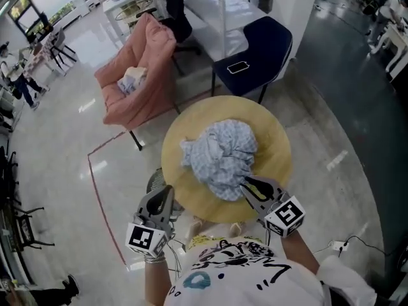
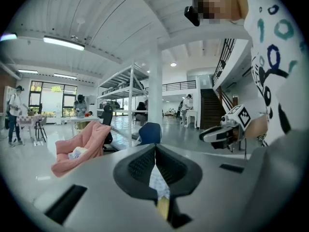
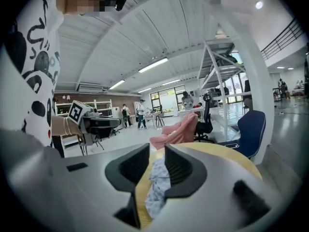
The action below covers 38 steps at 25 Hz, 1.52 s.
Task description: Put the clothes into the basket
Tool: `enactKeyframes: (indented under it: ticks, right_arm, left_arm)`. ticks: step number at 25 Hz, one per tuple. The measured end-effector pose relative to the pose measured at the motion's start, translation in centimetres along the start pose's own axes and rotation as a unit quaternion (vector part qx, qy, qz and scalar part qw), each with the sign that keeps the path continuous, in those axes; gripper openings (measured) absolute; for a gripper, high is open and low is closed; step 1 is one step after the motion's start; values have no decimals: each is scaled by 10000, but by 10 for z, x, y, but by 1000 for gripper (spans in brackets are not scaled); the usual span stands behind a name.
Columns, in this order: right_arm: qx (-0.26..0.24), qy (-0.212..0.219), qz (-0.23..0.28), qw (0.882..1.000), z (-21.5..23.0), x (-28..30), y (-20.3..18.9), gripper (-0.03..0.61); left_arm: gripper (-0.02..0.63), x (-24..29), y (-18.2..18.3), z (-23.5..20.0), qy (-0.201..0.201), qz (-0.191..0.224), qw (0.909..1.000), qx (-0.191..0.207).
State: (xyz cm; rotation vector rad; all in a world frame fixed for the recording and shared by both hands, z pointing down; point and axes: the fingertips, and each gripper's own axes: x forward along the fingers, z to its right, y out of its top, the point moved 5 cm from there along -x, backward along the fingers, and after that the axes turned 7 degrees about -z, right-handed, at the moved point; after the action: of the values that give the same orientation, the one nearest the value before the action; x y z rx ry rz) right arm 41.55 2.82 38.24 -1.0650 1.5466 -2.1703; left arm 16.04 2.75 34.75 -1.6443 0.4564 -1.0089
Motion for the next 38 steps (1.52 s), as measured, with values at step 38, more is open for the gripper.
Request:
enactKeyframes:
  ticks: [38]
  right_arm:
    - [107, -110, -2706, 9626, 89, 150, -154, 225]
  left_arm:
    - [15, 77, -93, 6, -390, -984, 9754, -1934]
